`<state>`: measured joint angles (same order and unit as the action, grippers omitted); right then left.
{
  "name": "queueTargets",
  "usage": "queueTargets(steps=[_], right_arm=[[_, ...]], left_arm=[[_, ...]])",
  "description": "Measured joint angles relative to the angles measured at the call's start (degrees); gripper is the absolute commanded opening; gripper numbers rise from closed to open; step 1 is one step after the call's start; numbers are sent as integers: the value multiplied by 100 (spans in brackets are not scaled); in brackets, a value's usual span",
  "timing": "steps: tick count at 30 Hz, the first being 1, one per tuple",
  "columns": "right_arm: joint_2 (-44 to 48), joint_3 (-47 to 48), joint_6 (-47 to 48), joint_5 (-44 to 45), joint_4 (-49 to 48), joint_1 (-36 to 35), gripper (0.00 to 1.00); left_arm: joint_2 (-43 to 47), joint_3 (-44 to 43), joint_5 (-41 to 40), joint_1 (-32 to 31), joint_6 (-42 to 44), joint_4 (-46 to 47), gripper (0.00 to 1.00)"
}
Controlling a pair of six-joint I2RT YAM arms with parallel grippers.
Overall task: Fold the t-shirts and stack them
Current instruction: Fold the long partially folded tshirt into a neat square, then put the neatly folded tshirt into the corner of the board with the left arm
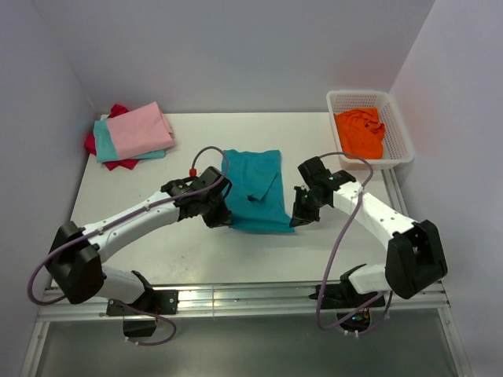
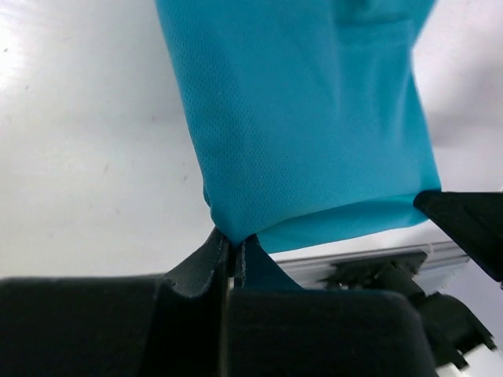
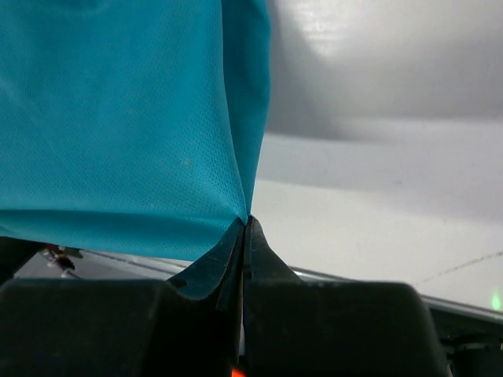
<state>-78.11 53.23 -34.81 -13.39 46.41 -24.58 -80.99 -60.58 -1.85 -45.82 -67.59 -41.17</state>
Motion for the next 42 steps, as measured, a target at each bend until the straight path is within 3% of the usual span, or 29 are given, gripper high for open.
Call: queueTargets(steps=[11, 18, 20, 21, 22, 23, 24, 26, 27, 29, 31, 37, 42], right_arm=[[-160, 1344, 15, 216, 905, -4, 0], [-1674, 3320, 323, 595, 1436, 42, 0], [-2481, 4393, 387, 675, 1720, 105, 2], [-2879, 4962, 411, 691, 1797, 142, 9], [-3458, 5766, 417, 739, 2011, 192, 25], [-4039, 6636, 398, 793, 2133, 247, 99], [-4586, 7495, 367, 828, 2269, 299, 100], [-5663, 9075, 374, 804, 2293, 442, 100], [-5956, 9374, 321, 743, 2205, 511, 100], [-6043, 8911, 221, 562, 2022, 688, 100], [-5742, 7718, 144, 448, 1834, 841, 100], [-4367, 4883, 232, 428, 1515, 949, 100], [-2806, 3545, 385, 439, 1207, 846, 100]], left_arm=[[-70, -1257, -203, 149, 74, -861, 0], [-890, -1902, -105, 761, 474, -951, 0], [-1373, -2306, -15, 1123, 675, -929, 8], [-1696, -2621, 26, 1322, 796, -929, 36], [-2017, -2933, 61, 1515, 922, -896, 60], [-2505, -3412, 129, 1749, 1121, -920, 84], [-3058, -4081, 205, 1971, 1274, -1049, 99], [-4240, -5567, 378, 2371, 1475, -1108, 100], [-4865, -6478, 470, 2555, 1561, -1259, 99], [-5792, -7698, 706, 2909, 1681, -1169, 99], [-5958, -7622, 890, 3222, 1714, -1091, 99], [-4269, -4398, 1056, 3722, 1856, -391, 99], [-3217, -2830, 1453, 3488, 2105, 444, 99]])
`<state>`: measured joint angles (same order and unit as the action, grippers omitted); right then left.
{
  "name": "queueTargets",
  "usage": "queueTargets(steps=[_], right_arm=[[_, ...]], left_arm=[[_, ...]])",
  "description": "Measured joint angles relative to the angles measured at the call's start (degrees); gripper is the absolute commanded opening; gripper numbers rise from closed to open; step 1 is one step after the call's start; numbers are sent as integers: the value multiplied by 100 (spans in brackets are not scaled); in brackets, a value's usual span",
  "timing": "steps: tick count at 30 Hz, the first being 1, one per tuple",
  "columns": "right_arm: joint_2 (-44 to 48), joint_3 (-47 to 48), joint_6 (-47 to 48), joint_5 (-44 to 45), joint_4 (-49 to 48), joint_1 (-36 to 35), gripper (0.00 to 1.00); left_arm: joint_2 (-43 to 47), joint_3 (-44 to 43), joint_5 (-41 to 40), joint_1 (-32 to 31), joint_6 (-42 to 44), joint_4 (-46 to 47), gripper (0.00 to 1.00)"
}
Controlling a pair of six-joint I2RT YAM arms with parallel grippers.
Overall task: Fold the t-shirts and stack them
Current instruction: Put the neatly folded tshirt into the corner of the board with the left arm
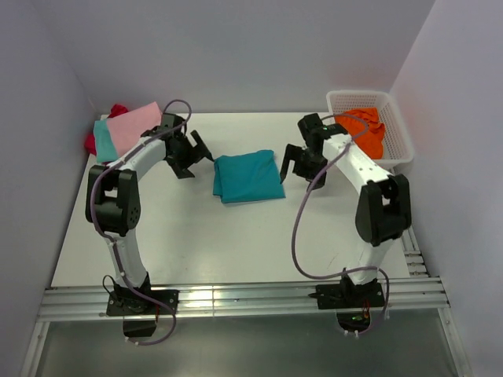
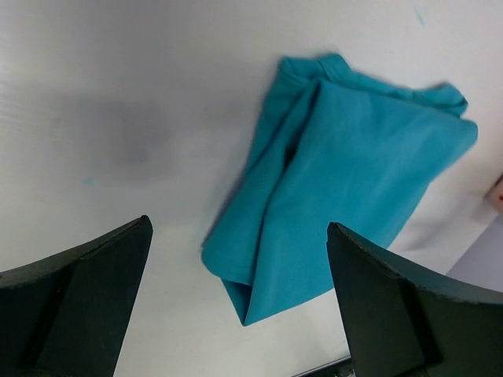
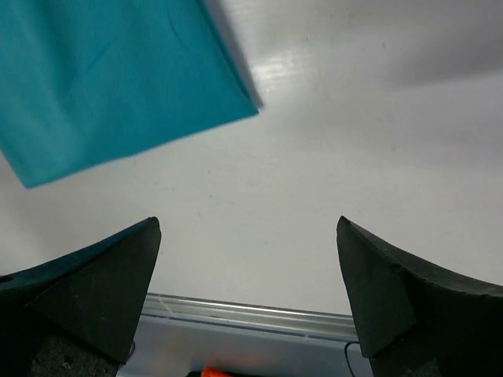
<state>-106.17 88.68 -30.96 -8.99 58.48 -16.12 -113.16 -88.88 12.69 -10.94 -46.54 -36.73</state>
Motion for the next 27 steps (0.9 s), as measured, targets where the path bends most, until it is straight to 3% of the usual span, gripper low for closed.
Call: queueTargets(steps=[7, 14, 17, 20, 21, 24, 26, 27], right_arm=[[1213, -1202, 94, 109, -160, -7, 100], [1849, -1676, 190, 258, 129, -7, 100], [2177, -1676, 212, 352, 251, -4, 100], [2343, -1676, 212, 417, 372, 31, 100], [2374, -1676, 212, 446, 402, 55, 100], [2433, -1705, 210, 505, 459, 127, 100], [2479, -1722, 208, 527, 533, 155, 100], [2516, -1738, 208, 538, 555, 162, 100]], left_arm=[[7, 1036, 361, -264, 90, 1178, 99], [-361, 927, 612, -417, 59, 2002, 99], [-592, 730, 717, -527, 17, 2317, 92], [-765, 619, 796, -643, -28, 2601, 78], [-807, 608, 813, -673, -48, 2669, 62], [-981, 581, 848, -741, -107, 2754, 34], [-1088, 522, 846, -758, -94, 2739, 24], [-1139, 485, 890, -758, -90, 2730, 14]])
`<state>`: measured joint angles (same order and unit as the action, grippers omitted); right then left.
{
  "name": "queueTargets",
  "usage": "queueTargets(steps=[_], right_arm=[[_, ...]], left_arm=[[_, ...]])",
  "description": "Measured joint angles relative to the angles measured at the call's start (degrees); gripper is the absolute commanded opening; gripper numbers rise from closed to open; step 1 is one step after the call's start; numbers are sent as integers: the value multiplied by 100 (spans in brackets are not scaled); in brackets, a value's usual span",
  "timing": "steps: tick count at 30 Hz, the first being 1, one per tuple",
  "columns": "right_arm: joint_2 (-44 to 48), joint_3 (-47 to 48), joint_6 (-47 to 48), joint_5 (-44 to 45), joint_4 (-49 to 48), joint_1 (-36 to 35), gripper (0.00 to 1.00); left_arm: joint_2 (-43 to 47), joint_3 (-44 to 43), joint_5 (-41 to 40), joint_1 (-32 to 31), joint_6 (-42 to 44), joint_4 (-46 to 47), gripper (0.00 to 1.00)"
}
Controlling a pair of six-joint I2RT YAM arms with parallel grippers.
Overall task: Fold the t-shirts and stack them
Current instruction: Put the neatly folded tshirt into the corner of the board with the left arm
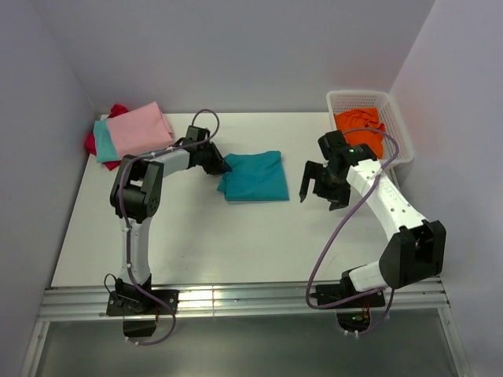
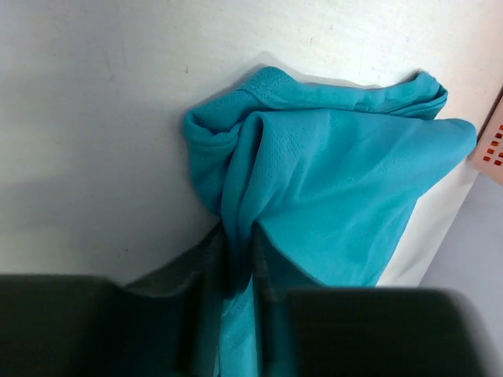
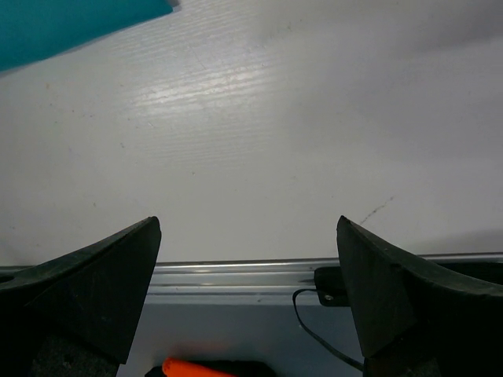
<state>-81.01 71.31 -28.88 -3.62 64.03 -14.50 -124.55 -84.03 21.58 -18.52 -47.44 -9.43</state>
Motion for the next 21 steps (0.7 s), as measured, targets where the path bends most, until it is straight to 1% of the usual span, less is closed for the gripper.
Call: queueTargets(steps=[1, 3, 6, 9, 14, 18, 20, 21], right_arm=[[52, -26, -2, 4, 22, 2, 100], [153, -68, -4, 24, 98, 4, 100], [275, -142, -22, 39, 136, 7, 100], [365, -210, -44, 55, 160, 15, 100], [407, -273, -111, 61, 186, 24, 100], [444, -315, -133, 59, 177, 26, 100], [485, -372, -149, 59, 181, 26, 100], [503, -402, -153, 57, 181, 26, 100]], left_arm=[[-28, -35, 11, 0, 0, -20, 8], [-57, -111, 24, -2, 2, -105, 3], [-94, -293, -28, -11, 61, -350, 1], [-205, -769, -199, -11, 236, -903, 1], [-439, -1880, -343, 92, 553, -1709, 2], [-699, -3235, -389, 404, 809, -2363, 3], [-866, -3904, -361, 603, 881, -2492, 6], [-883, -4028, -299, 745, 881, -2411, 7]])
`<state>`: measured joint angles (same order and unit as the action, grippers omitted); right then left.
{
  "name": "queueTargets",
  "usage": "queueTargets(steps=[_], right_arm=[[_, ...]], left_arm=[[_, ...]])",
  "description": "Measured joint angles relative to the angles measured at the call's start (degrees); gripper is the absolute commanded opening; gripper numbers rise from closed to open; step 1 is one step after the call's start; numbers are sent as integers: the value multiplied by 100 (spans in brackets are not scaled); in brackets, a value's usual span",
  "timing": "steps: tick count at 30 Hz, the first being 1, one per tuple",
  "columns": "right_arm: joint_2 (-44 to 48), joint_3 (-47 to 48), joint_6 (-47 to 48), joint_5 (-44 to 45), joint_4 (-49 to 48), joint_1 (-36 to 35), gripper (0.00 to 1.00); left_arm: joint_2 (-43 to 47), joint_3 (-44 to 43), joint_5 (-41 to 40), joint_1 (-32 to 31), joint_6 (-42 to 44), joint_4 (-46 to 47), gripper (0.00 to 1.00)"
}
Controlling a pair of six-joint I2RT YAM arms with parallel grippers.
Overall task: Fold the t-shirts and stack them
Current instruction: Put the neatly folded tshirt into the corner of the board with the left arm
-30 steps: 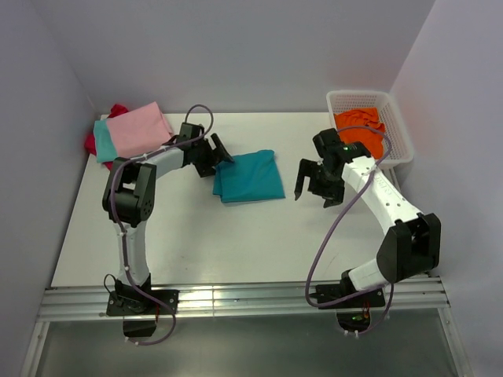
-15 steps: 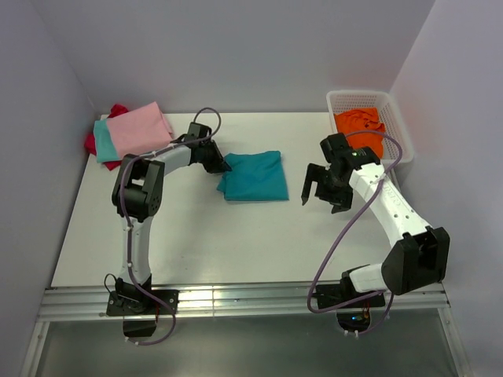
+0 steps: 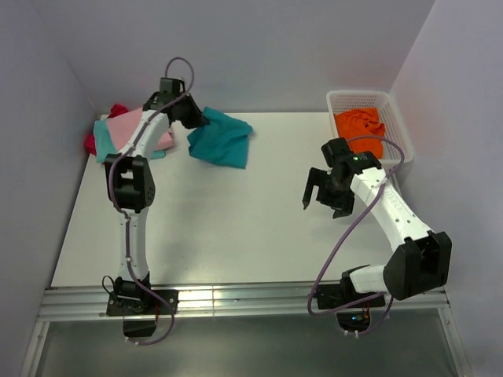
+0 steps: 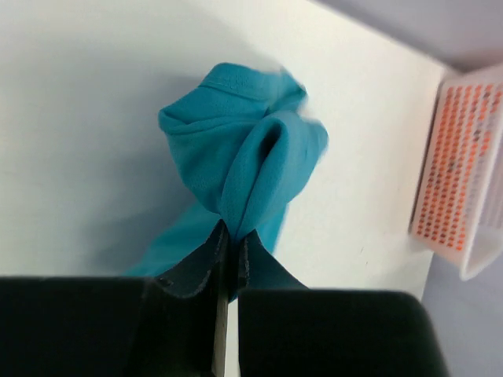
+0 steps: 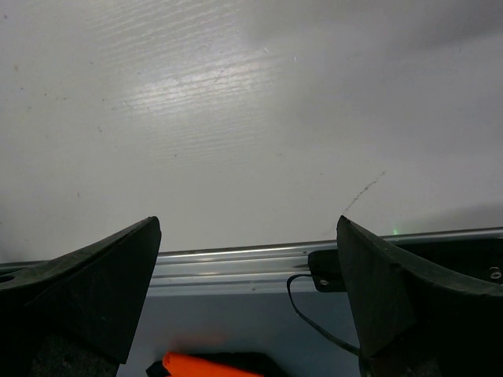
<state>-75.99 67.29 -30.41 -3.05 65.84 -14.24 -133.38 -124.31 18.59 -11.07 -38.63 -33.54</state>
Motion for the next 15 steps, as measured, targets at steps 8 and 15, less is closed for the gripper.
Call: queueTargets(steps=[8, 15], right_arm=[[142, -295, 4, 33, 2, 2, 100], [271, -704, 31, 46, 46, 2, 100]], left_arm=[[33, -354, 275, 1237, -164, -81, 5], [35, -964, 555, 1974, -431, 234, 6]])
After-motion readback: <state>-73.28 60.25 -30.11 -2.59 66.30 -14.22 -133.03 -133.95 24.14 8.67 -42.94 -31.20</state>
